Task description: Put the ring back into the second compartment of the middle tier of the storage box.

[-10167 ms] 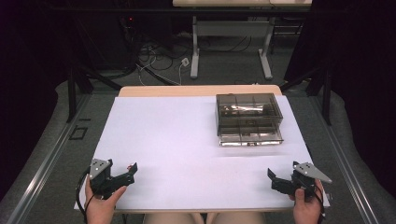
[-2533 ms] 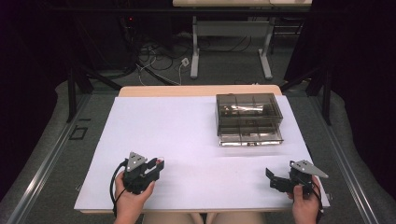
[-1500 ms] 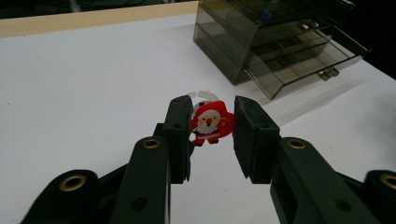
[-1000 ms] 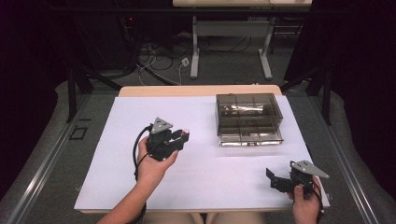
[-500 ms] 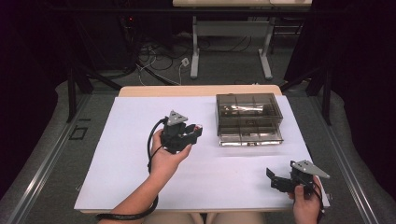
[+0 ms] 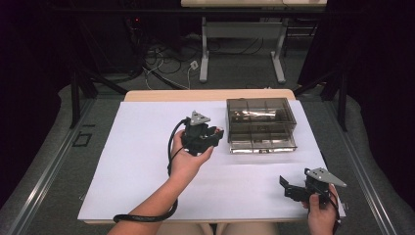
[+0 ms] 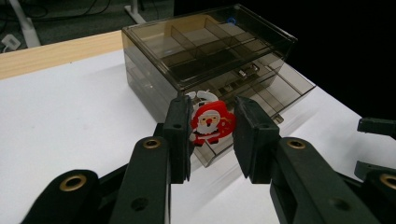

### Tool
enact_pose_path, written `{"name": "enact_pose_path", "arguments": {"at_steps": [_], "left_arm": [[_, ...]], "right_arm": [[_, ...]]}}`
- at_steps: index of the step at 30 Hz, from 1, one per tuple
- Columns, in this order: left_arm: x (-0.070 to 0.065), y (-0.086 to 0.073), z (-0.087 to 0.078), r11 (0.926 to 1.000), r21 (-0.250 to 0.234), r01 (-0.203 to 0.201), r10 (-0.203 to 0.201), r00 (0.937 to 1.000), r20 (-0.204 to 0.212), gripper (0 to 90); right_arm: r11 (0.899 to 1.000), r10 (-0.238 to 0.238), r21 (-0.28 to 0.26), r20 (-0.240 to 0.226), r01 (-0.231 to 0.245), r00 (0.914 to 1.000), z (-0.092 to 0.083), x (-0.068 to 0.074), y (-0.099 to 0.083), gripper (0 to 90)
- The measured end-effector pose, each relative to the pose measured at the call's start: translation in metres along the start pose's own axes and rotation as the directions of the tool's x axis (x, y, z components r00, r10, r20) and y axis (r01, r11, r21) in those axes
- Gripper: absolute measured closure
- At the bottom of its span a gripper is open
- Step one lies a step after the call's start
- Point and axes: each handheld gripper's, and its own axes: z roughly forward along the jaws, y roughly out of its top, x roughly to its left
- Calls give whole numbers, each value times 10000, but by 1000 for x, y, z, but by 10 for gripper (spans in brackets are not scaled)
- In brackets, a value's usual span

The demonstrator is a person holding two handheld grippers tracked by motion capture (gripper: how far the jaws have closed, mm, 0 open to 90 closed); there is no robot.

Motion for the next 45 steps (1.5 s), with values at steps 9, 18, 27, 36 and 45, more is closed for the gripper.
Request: {"name": "enact_pose_path", "arguments": {"at_steps": [9, 18, 27, 36, 45], "left_arm": [[-7, 8, 12, 9999, 53, -108, 108, 9999, 65, 679], [-11, 15, 22, 9999, 136, -58, 57, 9999, 103, 679], [-15, 21, 36, 9994, 322, -84, 81, 9999, 110, 679], [-19, 23, 50, 9992, 382, -102, 98, 9999, 107, 680], [-21, 22, 62, 9990, 441, -72, 63, 9998, 212, 680]], "right_arm": [[9999, 125, -107, -58, -126, 9999, 1, -1, 0, 1], [10000, 7, -40, -43, -7, 10000, 1, -2, 0, 2], [9999, 153, -77, -86, -154, 9998, 1, -1, 0, 2], [10000, 39, -4, -35, -39, 10000, 1, -2, 0, 2], [10000, -58, 40, -47, 58, 10000, 2, -3, 0, 2]]}}
